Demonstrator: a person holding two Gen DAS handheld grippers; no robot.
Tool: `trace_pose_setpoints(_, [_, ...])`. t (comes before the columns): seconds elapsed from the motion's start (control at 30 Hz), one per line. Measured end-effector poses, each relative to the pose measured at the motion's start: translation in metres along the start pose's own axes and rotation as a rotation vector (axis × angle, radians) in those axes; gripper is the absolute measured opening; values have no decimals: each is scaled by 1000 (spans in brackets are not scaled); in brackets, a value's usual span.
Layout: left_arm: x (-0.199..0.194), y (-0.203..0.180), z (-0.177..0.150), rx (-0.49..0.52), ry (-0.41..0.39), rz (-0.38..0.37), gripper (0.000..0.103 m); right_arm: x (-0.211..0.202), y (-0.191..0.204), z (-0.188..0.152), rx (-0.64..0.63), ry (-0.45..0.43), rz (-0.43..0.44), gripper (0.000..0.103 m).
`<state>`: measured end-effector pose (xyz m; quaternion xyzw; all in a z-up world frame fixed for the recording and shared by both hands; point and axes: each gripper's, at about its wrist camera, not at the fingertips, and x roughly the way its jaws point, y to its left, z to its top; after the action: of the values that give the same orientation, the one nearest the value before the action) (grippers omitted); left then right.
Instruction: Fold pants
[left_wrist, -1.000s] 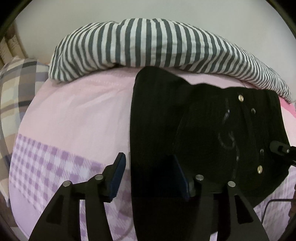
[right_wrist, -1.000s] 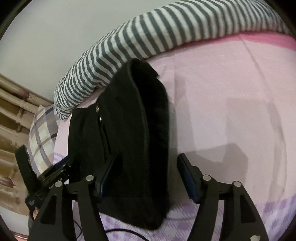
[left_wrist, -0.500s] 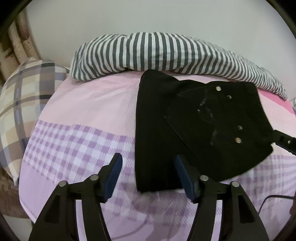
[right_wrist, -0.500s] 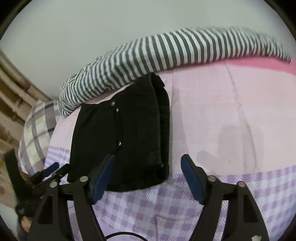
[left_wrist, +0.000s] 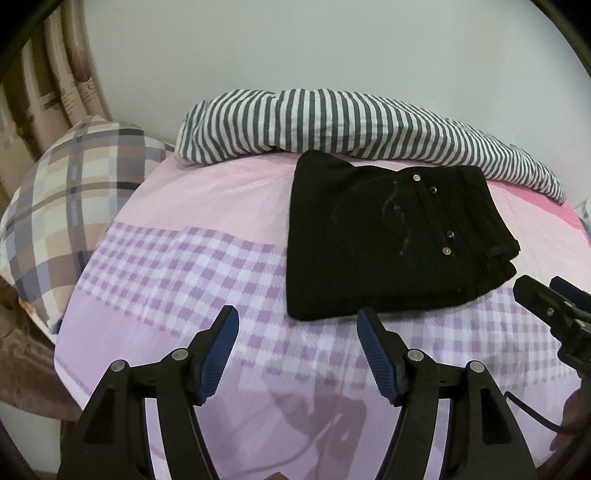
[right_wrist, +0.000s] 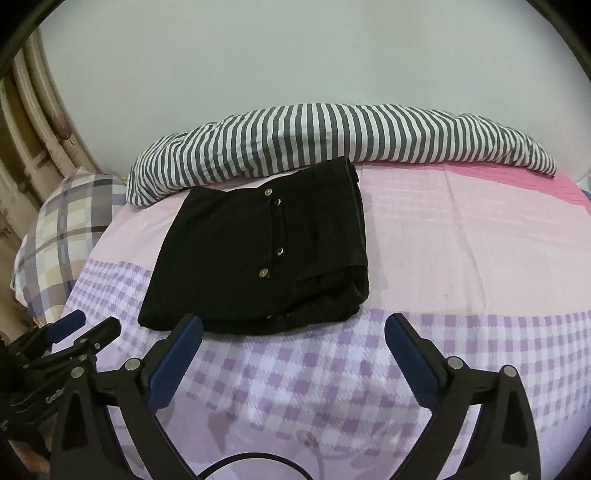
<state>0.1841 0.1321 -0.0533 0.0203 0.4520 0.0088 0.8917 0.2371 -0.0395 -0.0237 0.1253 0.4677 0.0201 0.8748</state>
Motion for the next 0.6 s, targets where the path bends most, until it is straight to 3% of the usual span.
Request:
trace_pose_setpoints(0.27, [-11, 4, -19, 5, -7, 9, 67, -9, 9, -13, 12, 7, -30, 101])
trace_pose_setpoints(0.6, [-14, 5, -21, 14, -24, -2, 67, -25, 21, -20, -28, -49, -95, 102])
